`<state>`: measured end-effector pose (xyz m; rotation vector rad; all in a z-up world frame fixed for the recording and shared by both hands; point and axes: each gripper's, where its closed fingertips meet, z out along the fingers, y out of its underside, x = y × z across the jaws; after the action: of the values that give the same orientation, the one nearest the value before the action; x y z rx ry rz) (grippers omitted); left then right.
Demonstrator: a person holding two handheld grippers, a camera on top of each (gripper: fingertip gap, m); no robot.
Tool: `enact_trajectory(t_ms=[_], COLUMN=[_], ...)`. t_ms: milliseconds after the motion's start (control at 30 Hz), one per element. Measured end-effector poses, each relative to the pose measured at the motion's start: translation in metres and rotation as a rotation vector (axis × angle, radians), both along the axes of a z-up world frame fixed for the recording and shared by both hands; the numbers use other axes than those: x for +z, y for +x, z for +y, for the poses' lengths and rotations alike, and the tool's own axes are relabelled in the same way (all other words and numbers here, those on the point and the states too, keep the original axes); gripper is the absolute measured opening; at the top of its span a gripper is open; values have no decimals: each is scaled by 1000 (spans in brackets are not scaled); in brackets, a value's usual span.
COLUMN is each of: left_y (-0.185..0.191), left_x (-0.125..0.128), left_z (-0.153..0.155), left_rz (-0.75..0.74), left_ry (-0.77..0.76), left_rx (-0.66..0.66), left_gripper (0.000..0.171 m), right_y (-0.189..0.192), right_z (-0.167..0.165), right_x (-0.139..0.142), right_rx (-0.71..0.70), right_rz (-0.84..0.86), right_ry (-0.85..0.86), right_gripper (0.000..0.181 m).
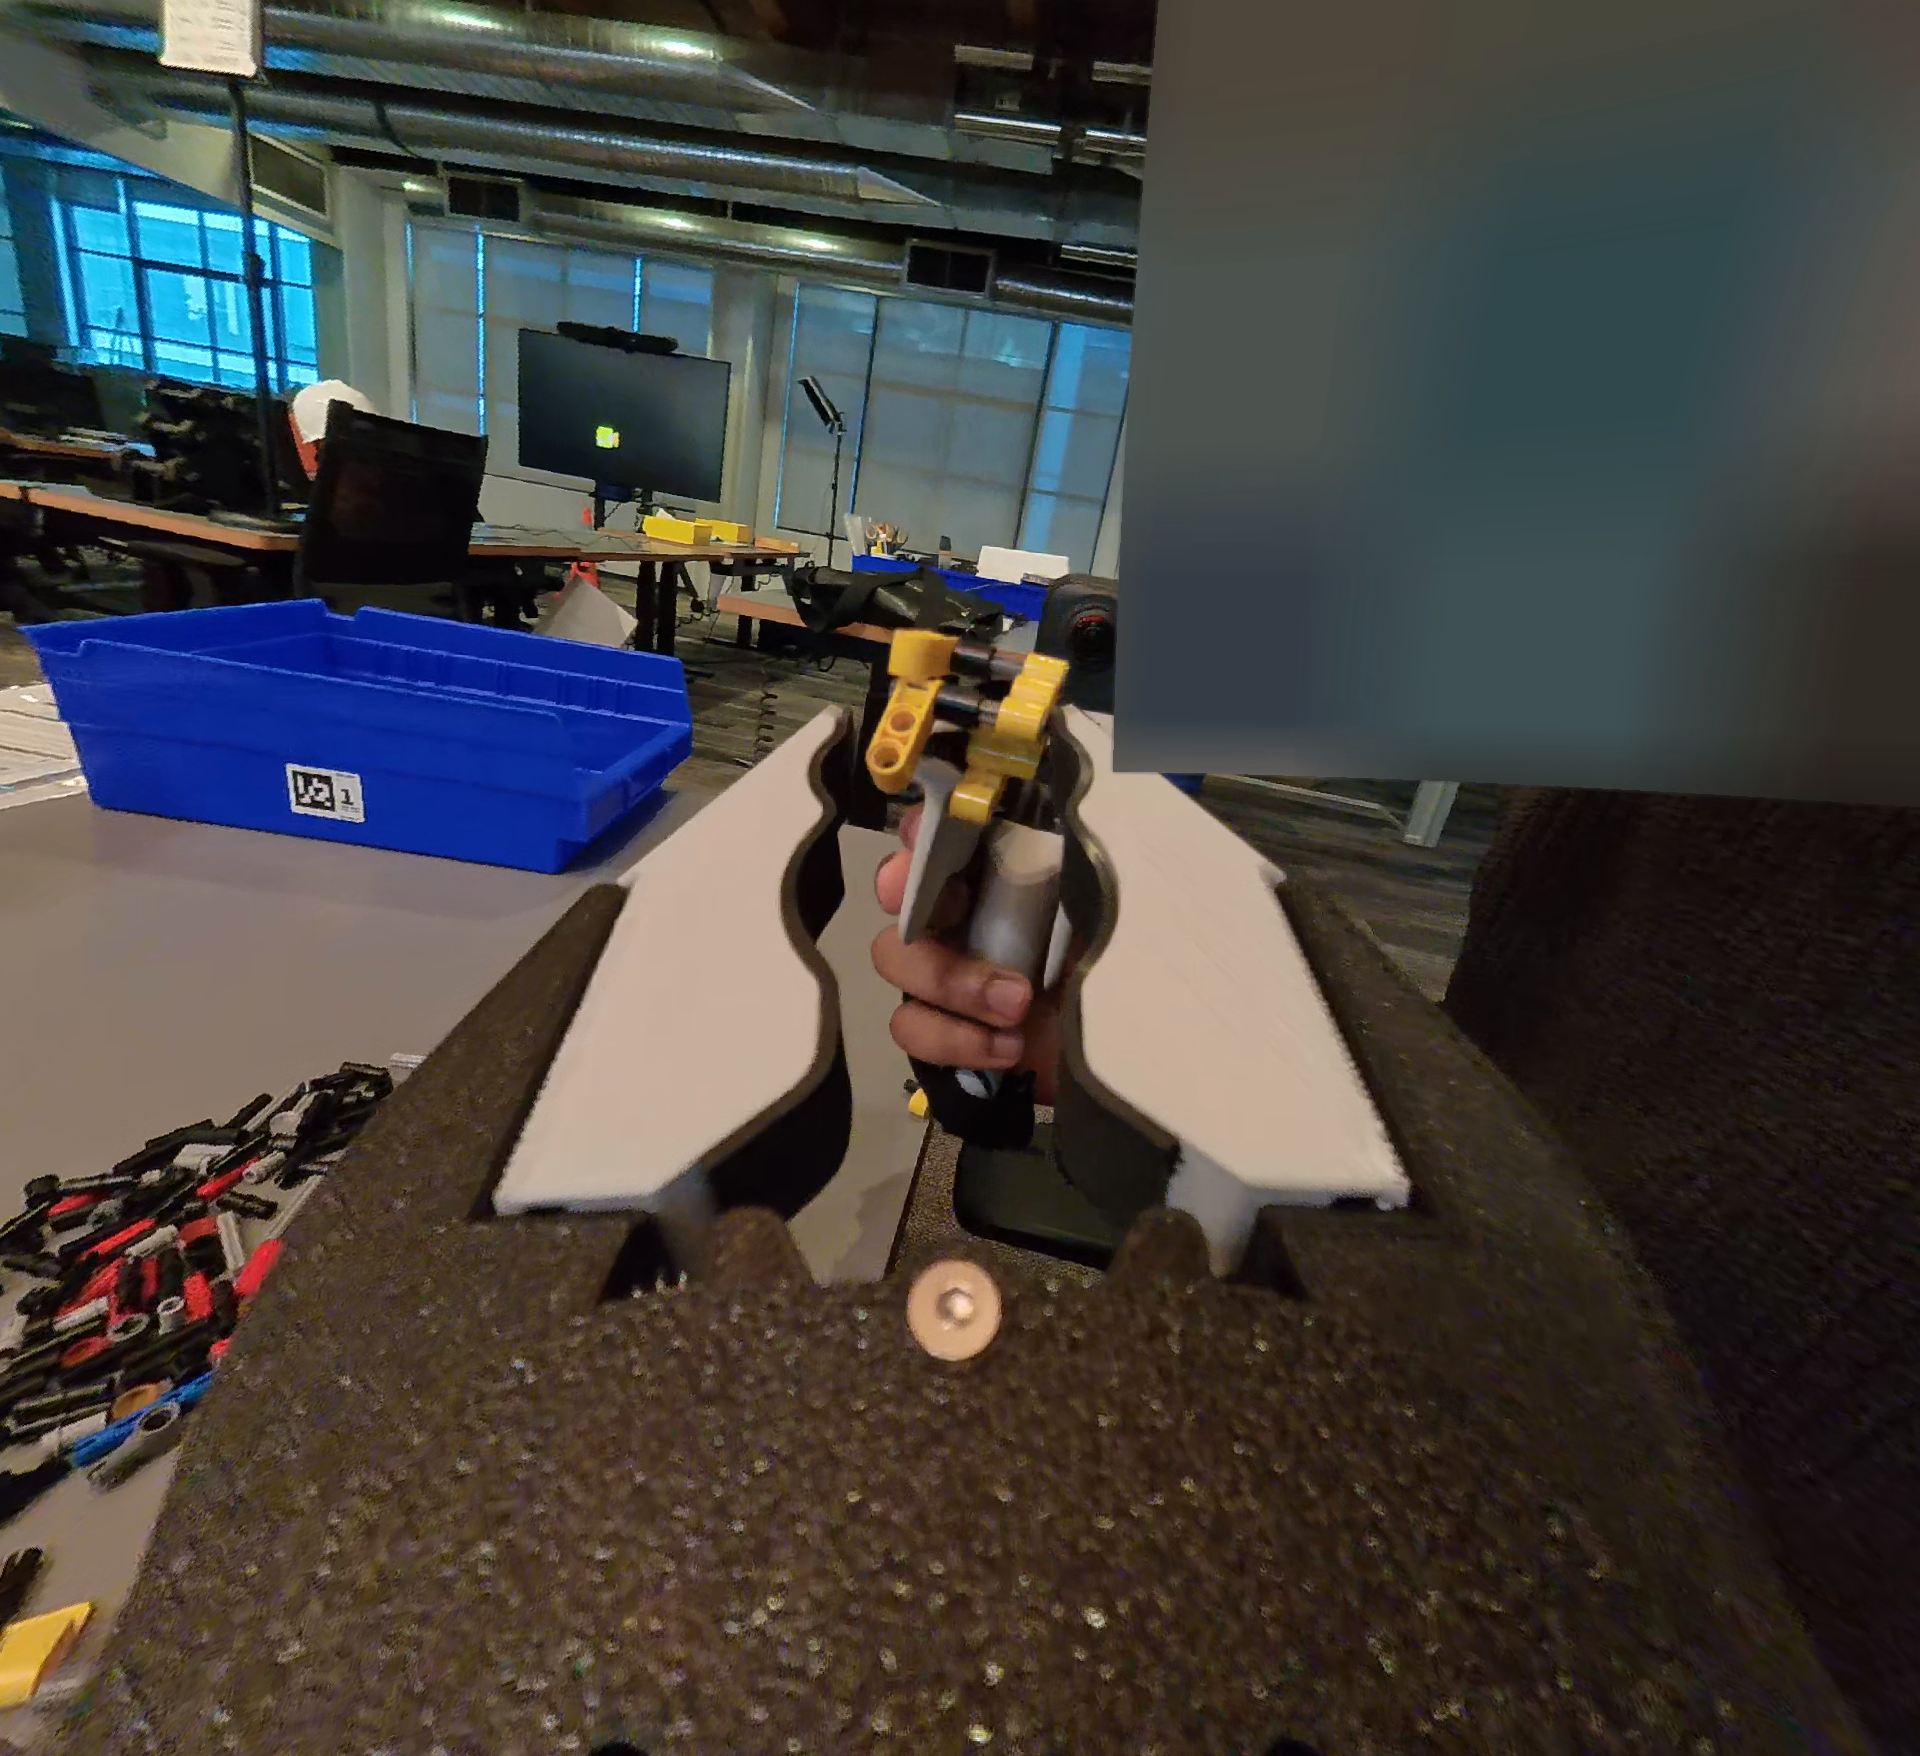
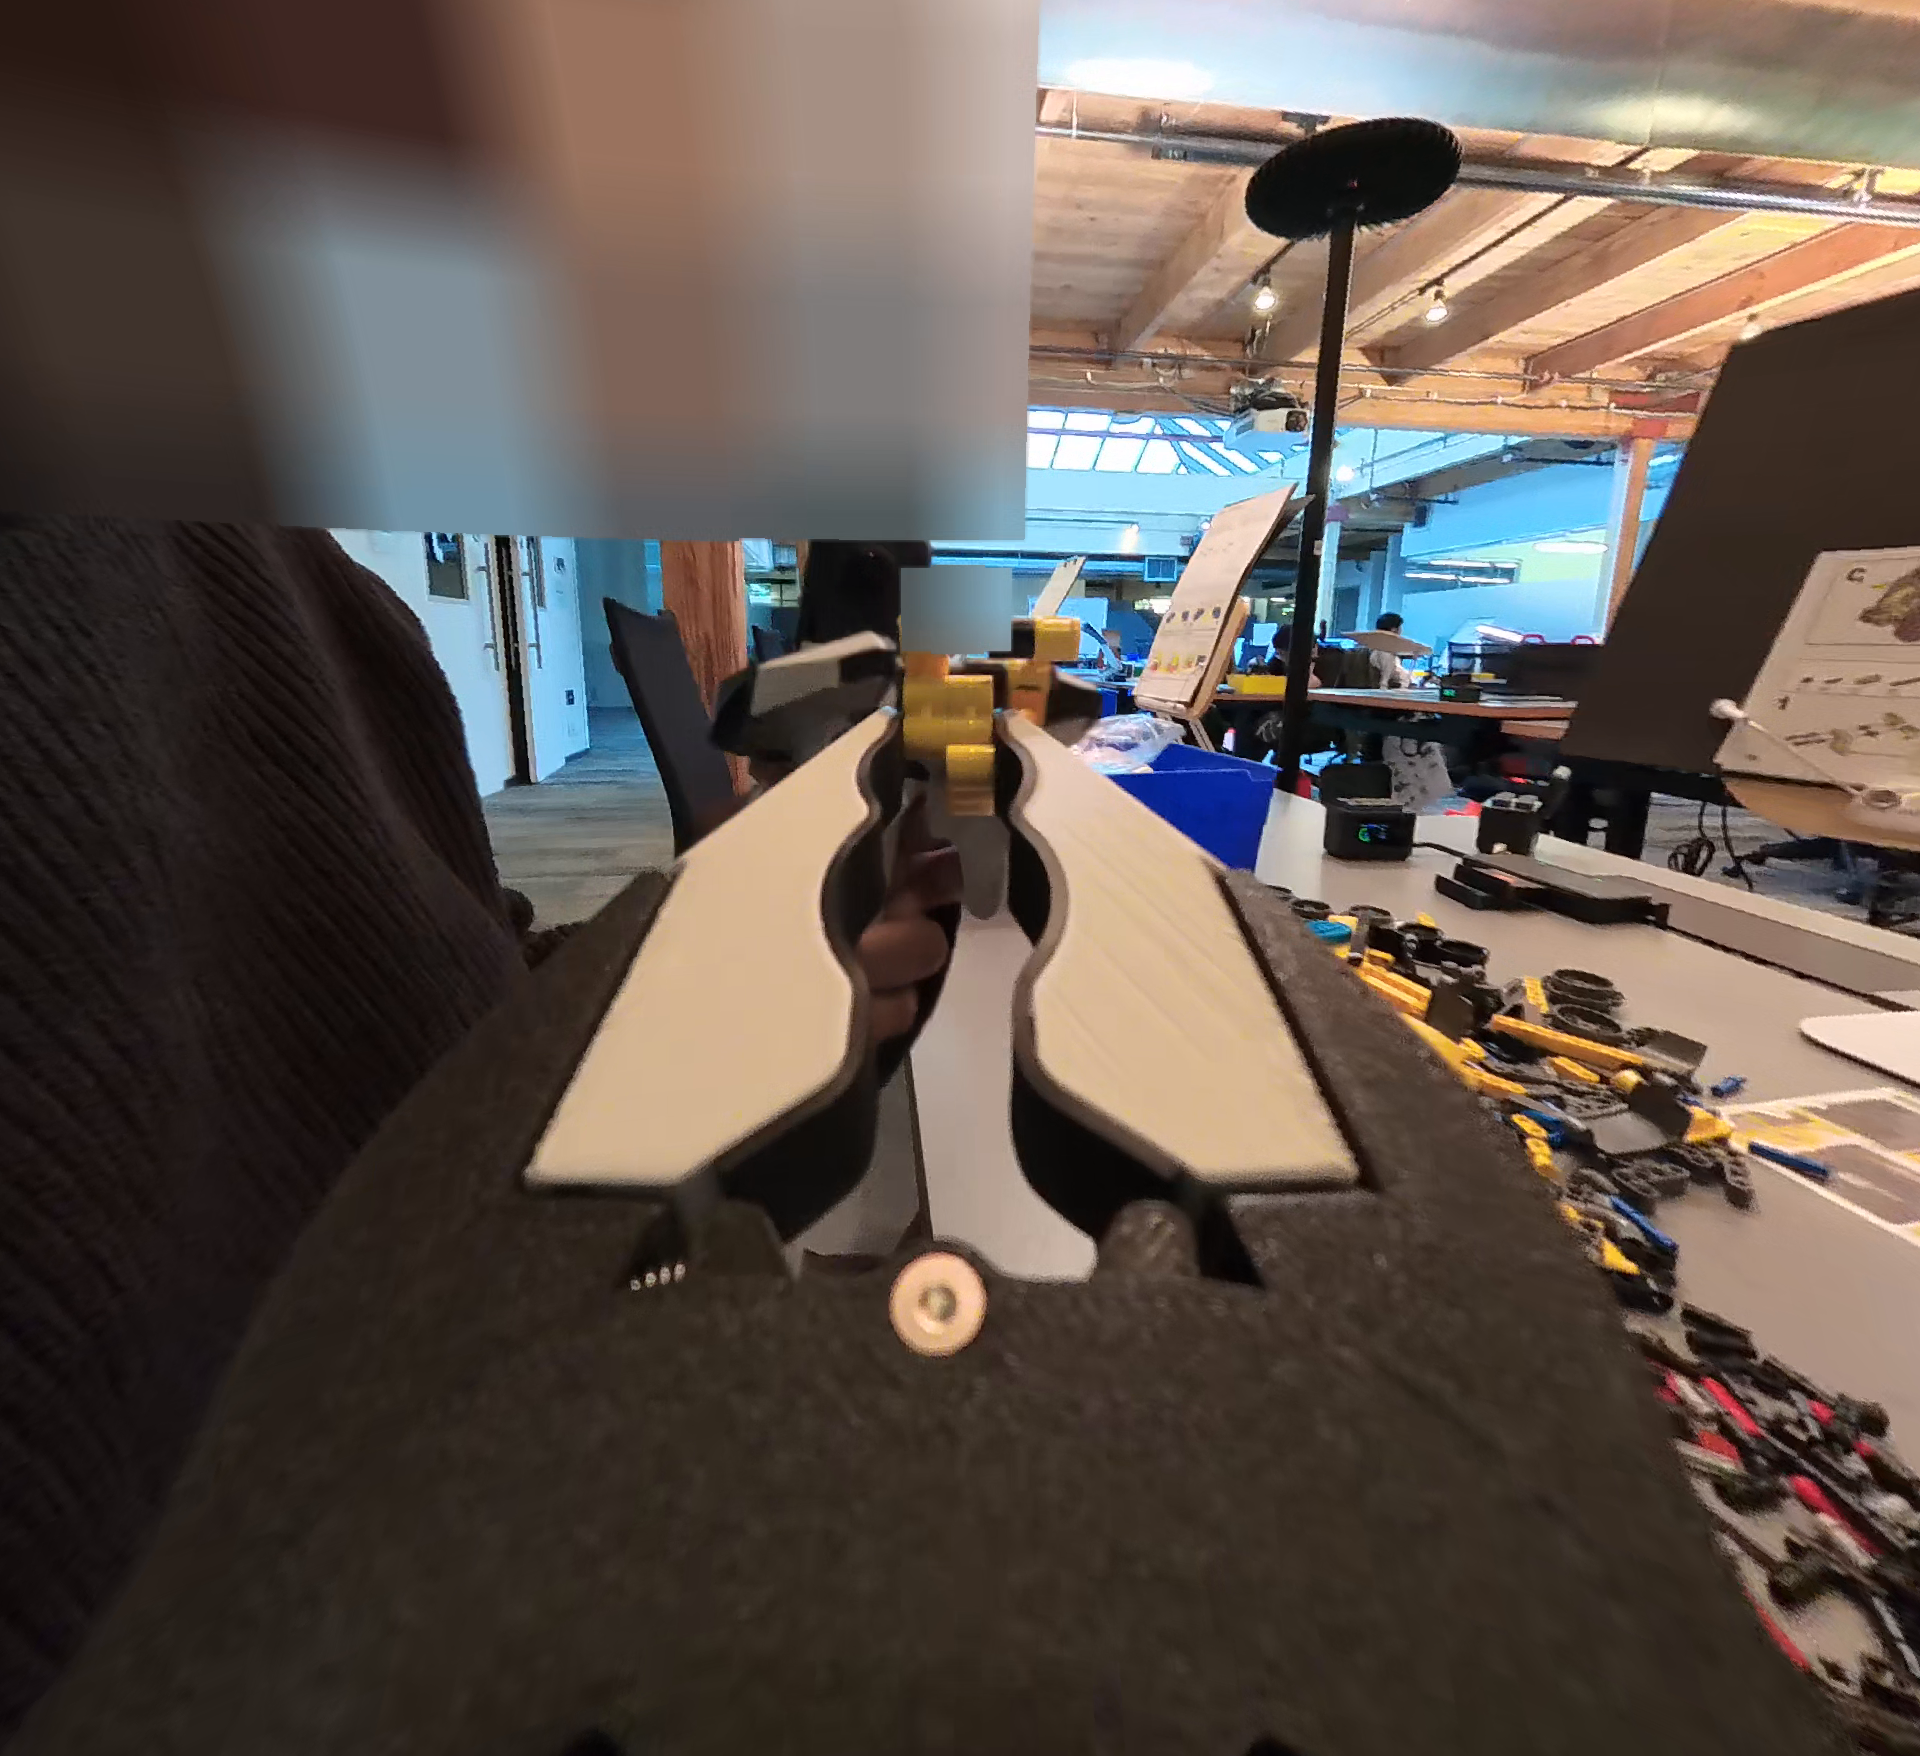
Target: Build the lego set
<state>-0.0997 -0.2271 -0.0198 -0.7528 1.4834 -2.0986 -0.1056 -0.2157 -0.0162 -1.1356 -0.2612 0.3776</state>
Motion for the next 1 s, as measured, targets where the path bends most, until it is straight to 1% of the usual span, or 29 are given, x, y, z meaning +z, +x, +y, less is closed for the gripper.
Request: enact_trajectory(t_ms=[167, 500, 733, 1000], left_y=[-3, -10, -13, -16], left_x=[2, 3, 3, -2], left_z=[-1, -6, -7, -5], left_rz=[-17, -31, -54, -68], left_ry=[4, -34, 18, 48], left_rx=[-10, -109, -94, -107], left_gripper=[31, 32, 30, 29], right_y=[-1, -11, -13, -17], right_z=[-6, -14, -16, -13], right_x=[1, -5, -8, -14], right_rx=[18, 101, 146, 201], right_rz=[16, 25, 48, 67], right_ry=[17, 14, 8, -58], right_gripper=[16, 16, 15, 16])
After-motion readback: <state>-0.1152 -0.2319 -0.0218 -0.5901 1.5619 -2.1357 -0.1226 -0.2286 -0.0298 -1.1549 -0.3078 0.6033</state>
